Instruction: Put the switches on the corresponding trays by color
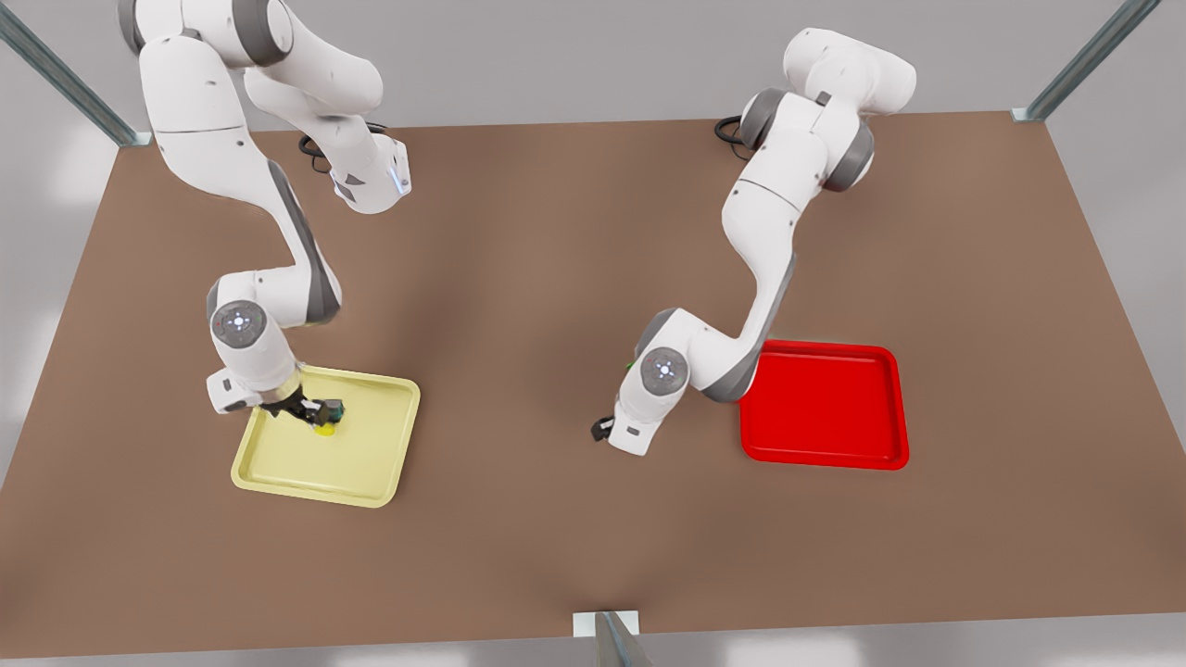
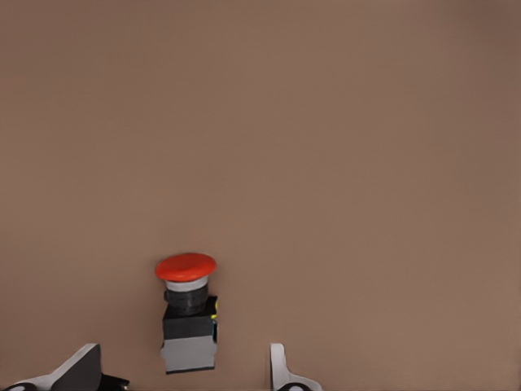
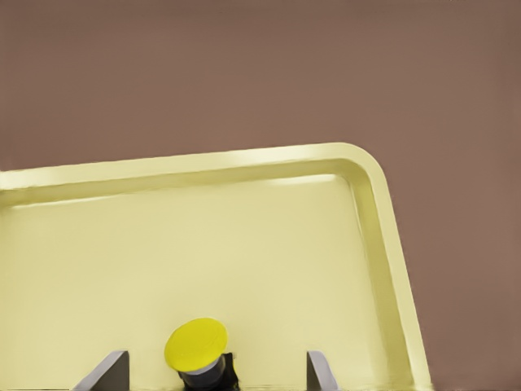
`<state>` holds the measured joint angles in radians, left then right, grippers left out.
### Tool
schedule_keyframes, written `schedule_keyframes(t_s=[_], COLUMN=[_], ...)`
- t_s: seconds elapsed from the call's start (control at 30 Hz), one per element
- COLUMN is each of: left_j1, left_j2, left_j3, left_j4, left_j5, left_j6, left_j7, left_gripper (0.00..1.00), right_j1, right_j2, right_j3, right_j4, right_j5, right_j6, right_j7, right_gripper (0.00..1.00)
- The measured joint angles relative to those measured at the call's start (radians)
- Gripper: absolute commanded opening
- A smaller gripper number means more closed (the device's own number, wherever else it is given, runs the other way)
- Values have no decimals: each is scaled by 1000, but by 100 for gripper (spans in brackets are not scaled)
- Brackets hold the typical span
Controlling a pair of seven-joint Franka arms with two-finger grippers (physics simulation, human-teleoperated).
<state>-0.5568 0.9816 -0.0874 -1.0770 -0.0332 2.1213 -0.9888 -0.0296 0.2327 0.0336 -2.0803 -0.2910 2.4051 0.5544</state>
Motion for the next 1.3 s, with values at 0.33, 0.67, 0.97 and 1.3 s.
schedule_keyframes(t_s=[0.33,0.67,0.97,1.3], left_j1=[-17,-17,-15,-15], left_j2=[60,83,86,86], left_j3=[0,0,0,0], left_j4=[-4,-3,-4,-4], left_j5=[2,1,1,1], left_j6=[3,37,40,38], left_j7=[-14,-15,-16,-13], left_gripper=[100,79,60,55], right_j1=[-73,-75,-69,-72], right_j2=[-112,-75,-39,-35], right_j3=[8,3,3,3], right_j4=[606,647,678,690], right_j5=[235,231,231,231], right_j6=[-885,-874,-837,-833], right_j7=[-687,-681,-682,-682], right_gripper=[100,100,100,100])
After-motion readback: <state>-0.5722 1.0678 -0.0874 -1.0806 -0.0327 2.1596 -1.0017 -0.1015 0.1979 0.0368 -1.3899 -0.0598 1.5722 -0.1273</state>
